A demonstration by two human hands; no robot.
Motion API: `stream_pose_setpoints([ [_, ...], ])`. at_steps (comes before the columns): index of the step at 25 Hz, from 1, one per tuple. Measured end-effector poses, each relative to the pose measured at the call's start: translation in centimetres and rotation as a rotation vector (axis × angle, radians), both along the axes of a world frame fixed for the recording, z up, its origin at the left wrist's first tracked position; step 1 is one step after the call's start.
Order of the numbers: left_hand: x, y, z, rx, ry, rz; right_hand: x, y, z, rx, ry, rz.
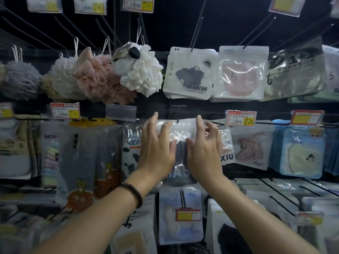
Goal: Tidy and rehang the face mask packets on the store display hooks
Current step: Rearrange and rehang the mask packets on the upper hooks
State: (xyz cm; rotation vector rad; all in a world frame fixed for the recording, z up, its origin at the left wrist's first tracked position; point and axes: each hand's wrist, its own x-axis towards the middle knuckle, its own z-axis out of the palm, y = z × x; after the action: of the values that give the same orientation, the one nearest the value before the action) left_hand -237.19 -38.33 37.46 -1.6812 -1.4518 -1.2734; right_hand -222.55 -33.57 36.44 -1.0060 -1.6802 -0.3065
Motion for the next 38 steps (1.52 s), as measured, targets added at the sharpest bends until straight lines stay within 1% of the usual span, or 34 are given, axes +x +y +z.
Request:
stream_pose_setpoints([
  [2,-0.6,-1.0,-3.0,-0.048,0.089,-0.014,1.3,-0.6,-2.3,0.107,-0.121,-0.007],
  [4,-1.7,-1.4,-5.0,-0.112,0.156,-0.009,2.6,-1.1,-4.2,0.163,-0.222,0.052],
  [6,-2.6,-1.2,-5.4,-0.151,0.18,0.011,3.3,-0.9,-5.1,0.122,-0.302,0.1],
  [10,-3.2,0.8,-4.5,-0.191,0.252,0.095,3.0,0.5,-4.7,-0.001,-0.386,0.079],
  [13,-3.5,3.0,-3.9,-0.266,0.311,0.209,2.7,2.1,-3.5,-0.105,-0.444,0.071],
  [15,-3.9,4.4,-3.5,-0.322,0.328,0.248,2.5,3.2,-2.7,-0.17,-0.504,0.044],
  [21,-3.9,6.2,-2.2,-0.451,0.334,0.306,2.5,5.4,-1.4,-0.227,-0.573,0.065],
  [26,-3.2,5.4,-1.4,-0.505,0.311,0.32,3.1,5.6,-0.8,-0.248,-0.589,0.124],
  [29,-1.9,3.4,-1.2,-0.461,0.273,0.31,3.9,4.6,-0.3,-0.252,-0.582,0.168],
  [32,-0.6,0.7,-2.0,-0.31,0.223,0.231,5.2,2.4,-0.6,-0.24,-0.562,0.217],
  [35,0.6,-2.4,-4.0,-0.175,0.159,0.075,6.9,-0.1,-2.2,-0.14,-0.506,0.2],
  [38,2.7,-5.1,-7.1,-0.099,0.194,-0.109,9.2,-2.4,-5.1,-0.07,-0.395,0.154],
])
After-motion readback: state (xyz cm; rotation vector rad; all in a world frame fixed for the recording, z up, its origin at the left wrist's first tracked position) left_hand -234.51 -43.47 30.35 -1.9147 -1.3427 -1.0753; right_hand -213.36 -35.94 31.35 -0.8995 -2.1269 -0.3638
